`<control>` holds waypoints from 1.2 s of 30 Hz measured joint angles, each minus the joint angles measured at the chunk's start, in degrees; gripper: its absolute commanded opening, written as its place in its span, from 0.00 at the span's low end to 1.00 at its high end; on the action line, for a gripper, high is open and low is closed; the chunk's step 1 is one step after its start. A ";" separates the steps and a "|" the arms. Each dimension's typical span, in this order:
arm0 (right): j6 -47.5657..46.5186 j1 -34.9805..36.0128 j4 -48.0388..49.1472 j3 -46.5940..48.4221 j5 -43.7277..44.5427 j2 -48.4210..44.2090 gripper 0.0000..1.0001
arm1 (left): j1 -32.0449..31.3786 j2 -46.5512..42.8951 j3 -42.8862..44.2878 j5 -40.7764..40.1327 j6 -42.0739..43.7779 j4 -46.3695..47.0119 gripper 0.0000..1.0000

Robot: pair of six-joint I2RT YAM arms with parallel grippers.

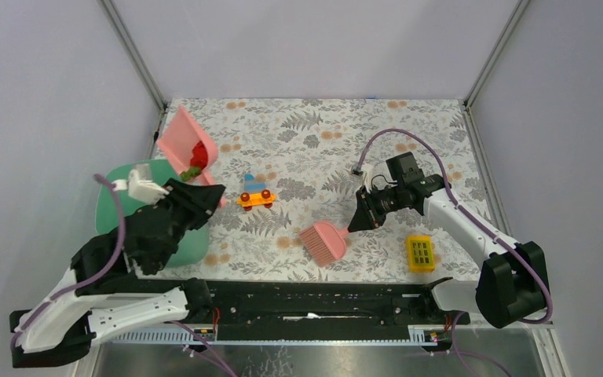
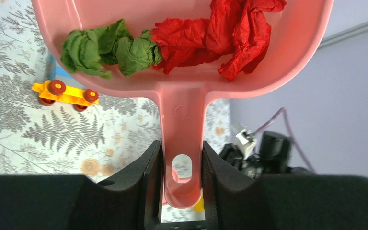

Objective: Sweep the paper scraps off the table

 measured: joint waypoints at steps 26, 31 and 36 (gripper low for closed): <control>0.04 0.02 -0.20 -0.35 0.00 0.00 0.00 | -5.99 -28.92 -21.79 -5.20 -33.22 13.42 0.00; 0.04 0.00 -0.20 -0.35 0.00 0.00 0.00 | -5.99 -27.34 -19.98 -5.99 -29.83 13.07 0.00; 0.02 0.00 -0.44 -0.33 0.55 -0.02 0.00 | -5.99 -21.09 -14.45 -6.64 -20.70 13.49 0.00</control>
